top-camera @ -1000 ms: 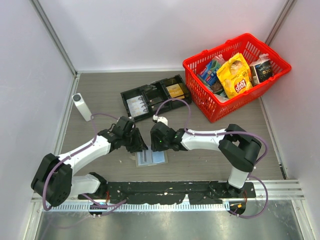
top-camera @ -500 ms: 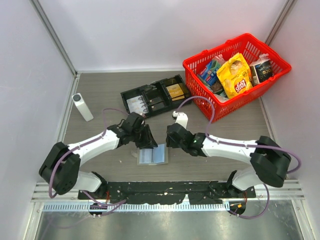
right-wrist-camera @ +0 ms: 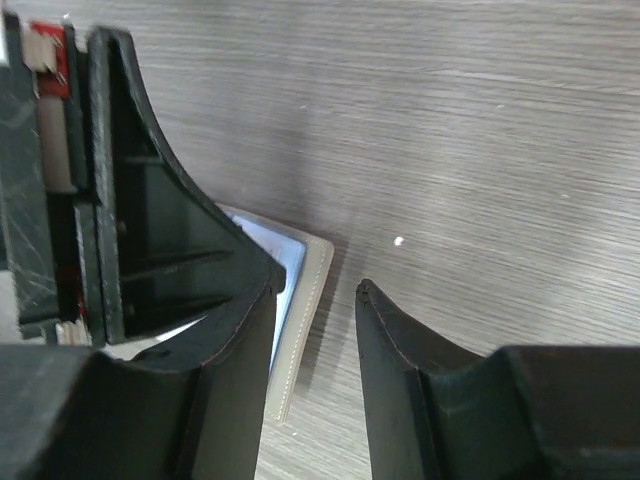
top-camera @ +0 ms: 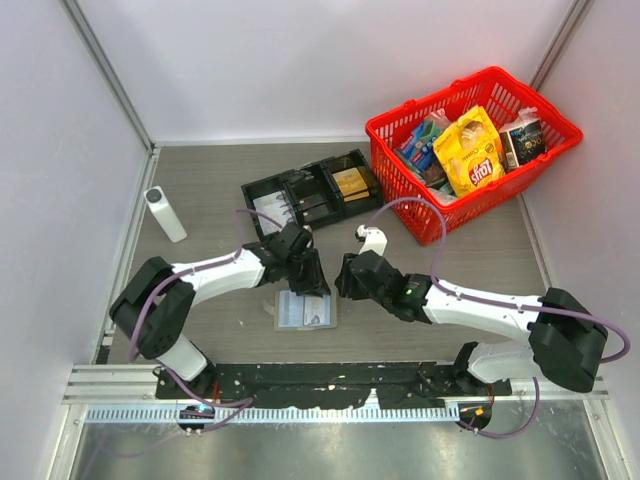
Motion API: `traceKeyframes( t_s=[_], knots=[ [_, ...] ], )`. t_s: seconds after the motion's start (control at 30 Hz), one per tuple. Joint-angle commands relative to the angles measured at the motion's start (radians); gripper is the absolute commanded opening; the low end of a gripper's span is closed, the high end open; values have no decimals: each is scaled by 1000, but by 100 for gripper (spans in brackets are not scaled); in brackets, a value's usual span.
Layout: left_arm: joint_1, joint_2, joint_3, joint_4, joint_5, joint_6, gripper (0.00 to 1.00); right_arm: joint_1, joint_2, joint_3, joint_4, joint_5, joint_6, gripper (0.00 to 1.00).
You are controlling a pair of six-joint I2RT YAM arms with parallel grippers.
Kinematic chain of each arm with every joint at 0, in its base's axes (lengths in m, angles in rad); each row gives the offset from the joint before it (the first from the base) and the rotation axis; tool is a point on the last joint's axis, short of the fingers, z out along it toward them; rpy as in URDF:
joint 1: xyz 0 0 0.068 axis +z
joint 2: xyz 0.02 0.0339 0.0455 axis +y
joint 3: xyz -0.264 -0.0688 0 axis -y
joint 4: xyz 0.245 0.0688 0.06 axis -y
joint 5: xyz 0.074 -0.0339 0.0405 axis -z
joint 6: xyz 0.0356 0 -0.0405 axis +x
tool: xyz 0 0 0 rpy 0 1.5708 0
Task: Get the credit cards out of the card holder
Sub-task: Open the card holder at the center of the board, then remove the credit card from the card holder.
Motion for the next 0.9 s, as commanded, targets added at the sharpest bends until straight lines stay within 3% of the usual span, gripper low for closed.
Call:
traceKeyframes(
  t_s=[0.0,0.27,0.43,0.87],
  knots=[
    [28,-139,50,-42,-93,51,32,-2,12,-10,134,-123,-14,42],
    [97,-277,-77,-69,-65,58,35,-5,138,11,256,-300,-15,37],
    [96,-268,-159,8,8,34,36,-56,225,-30,356,-415,26,33],
    [102,-199,-216,97,54,23,37,-120,296,-138,398,-460,48,31]
  ],
)
